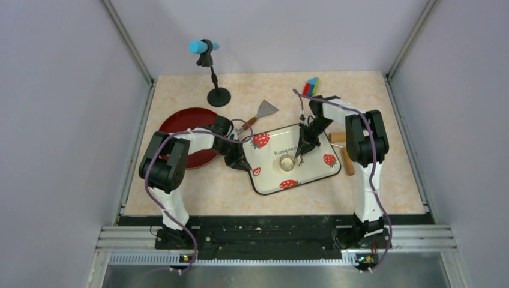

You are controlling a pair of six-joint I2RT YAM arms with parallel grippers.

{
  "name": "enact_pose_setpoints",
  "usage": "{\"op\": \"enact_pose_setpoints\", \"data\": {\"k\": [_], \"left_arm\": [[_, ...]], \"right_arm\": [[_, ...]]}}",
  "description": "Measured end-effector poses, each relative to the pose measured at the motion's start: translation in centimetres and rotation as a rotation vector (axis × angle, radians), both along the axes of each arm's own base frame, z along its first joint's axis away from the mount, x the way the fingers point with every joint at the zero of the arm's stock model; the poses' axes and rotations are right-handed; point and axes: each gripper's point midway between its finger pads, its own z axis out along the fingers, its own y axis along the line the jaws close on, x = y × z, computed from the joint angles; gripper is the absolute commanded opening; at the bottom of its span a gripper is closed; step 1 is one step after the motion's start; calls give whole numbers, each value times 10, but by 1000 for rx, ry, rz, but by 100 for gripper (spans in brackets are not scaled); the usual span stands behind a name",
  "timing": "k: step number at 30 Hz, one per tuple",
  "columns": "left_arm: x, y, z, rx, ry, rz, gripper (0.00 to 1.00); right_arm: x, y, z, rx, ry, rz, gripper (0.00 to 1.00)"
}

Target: Roll out the dumpling wrappers from the dough

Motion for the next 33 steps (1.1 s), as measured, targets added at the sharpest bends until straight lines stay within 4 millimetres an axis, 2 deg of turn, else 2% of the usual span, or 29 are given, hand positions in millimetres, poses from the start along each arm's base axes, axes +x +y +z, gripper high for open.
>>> {"op": "enact_pose_setpoints", "data": {"k": [15, 27, 33], "left_arm": [[0, 1, 0, 15, -12, -16, 0], [0, 0, 0, 25, -12, -19, 0], [0, 0, 0, 30, -12, -20, 0]], "right_arm": [[41, 1, 18, -14, -149, -2, 0], [55, 5, 34, 8, -195, 8, 0], [54, 10, 30, 8, -179, 37, 0]]}}
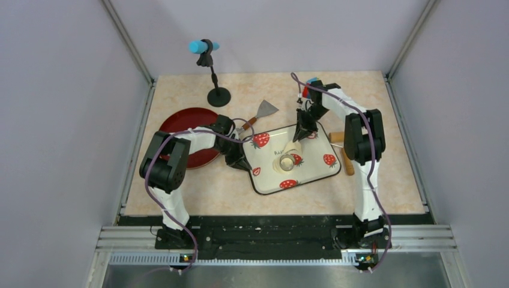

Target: Roll out the dumpling wrappers from the dough

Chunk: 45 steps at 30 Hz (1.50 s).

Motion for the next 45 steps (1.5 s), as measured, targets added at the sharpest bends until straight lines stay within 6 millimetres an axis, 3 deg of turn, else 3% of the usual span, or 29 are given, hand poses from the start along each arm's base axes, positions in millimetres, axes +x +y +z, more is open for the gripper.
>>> {"op": "enact_pose_setpoints", "data": {"k": [6, 17, 26, 38, 45], "left_arm": [[0, 0, 0, 4, 1, -1, 0], [0, 0, 0, 8, 0, -1, 0], [0, -1, 0, 14, -1, -3, 0], [0, -1, 0, 15, -1, -4, 0], [0, -1, 0, 16, -2, -5, 0]], "right_arm": [[-9, 14, 2, -3, 7, 46, 0], [-25, 60, 20, 42, -23, 170, 0], [-34, 76, 35, 69, -27, 214, 0], [-59, 98, 45, 105, 6, 279, 0], [-73, 97, 62, 116, -1, 293, 0]]}}
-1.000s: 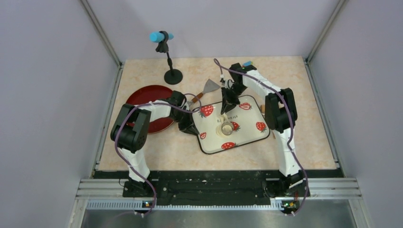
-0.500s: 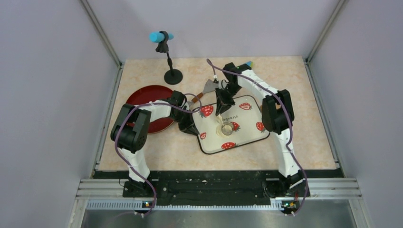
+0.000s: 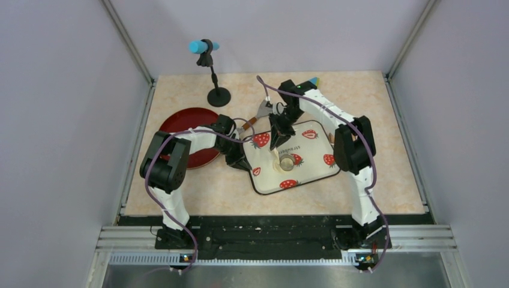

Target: Roll out the dumpling wrappers from the dough

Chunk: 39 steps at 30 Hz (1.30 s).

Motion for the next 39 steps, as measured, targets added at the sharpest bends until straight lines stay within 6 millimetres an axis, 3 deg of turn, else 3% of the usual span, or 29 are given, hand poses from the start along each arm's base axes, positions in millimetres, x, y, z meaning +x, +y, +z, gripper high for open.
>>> {"op": "enact_pose_setpoints", "data": {"k": [26, 39], "left_arm": [[0, 0, 0, 12, -4, -6, 0], [0, -1, 0, 15, 0, -7, 0]], "right_arm": [[-49, -34, 55, 6, -83, 1, 0], [-43, -64, 79, -27, -177, -70, 0]]}}
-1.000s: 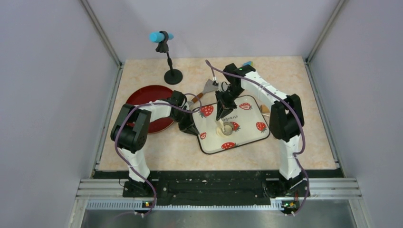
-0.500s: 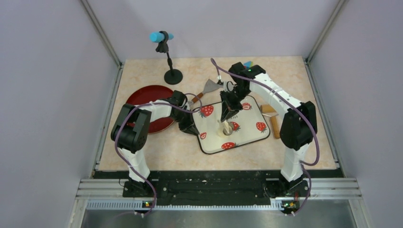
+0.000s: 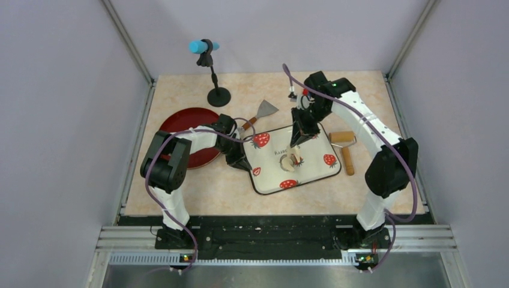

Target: Roll out the dumpling wrappers from the dough

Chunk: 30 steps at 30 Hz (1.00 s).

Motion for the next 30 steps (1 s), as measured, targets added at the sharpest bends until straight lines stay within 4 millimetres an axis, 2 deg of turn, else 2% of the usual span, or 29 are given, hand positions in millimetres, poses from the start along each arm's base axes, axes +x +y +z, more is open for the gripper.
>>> {"op": "enact_pose_setpoints", "data": {"k": [12, 17, 25, 30], "left_arm": [[0, 0, 0, 2, 3, -2, 0], [0, 0, 0, 3, 6, -4, 0], [0, 0, 0, 4, 2, -10, 0], [0, 0, 0, 4, -1, -15, 0]], "right_arm": [[38, -58, 19, -9, -69, -200, 1], [60, -77, 37, -3, -137, -269, 2], [83, -80, 69, 22, -249, -302, 2], [107, -77, 67, 20, -264, -314, 2]]}}
